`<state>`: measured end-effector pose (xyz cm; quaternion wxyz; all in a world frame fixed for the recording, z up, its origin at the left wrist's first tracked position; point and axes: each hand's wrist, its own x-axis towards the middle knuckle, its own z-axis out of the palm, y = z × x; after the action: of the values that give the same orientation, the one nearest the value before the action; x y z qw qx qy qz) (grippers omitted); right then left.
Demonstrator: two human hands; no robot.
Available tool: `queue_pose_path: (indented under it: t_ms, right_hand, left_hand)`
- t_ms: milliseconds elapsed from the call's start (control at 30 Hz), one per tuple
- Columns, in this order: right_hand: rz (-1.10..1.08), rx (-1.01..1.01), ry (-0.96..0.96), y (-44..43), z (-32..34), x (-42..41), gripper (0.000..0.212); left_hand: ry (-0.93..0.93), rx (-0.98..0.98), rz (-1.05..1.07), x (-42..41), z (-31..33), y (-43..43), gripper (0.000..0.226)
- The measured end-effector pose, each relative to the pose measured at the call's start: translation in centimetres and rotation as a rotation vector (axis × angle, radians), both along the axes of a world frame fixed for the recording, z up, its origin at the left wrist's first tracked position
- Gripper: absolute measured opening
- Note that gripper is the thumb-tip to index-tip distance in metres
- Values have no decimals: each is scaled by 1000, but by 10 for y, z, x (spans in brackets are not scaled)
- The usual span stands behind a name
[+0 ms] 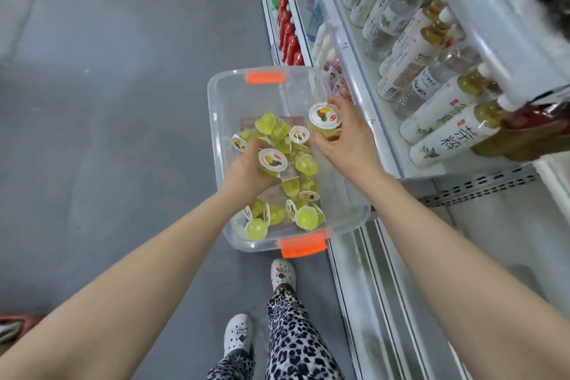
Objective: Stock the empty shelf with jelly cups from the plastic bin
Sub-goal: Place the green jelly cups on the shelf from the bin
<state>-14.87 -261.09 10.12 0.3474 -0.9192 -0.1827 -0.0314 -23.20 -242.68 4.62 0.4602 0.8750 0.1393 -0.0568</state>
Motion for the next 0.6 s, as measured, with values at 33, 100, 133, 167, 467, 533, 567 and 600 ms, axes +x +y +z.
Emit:
queue_pose_path:
  t_ms: [33,100,133,167,467,533,567,600]
  right_hand:
    - [-15,14,-17,-4,8,-13,55]
    - [-50,49,-46,-12,23,-40,54]
    - [-76,62,-61,-17,30,-54,54]
    - [-102,75,-72,-22,35,-67,55]
    - [-437,236,-50,-99,83,-194,52]
    - [-505,256,-55,-121,94,-221,50]
    - [-535,260,-63,-133,100,-234,48]
    - [-566,265,-72,-145,105,-247,46]
  left_hand:
    - [-26,-15,-9,-8,9,-1,65]
    - [-76,-55,-21,-23,22,-3,68]
    - [-96,-67,-33,-31,29,-6,68]
    - [-111,-66,-48,-37,35,-9,68]
    - [-261,-177,-292,-94,89,-77,54]
    - [-288,-190,-372,-102,101,-100,54]
    - [-299,-197,-409,-106,107,-113,53]
    - [-309,-206,-445,-110,113,-126,53]
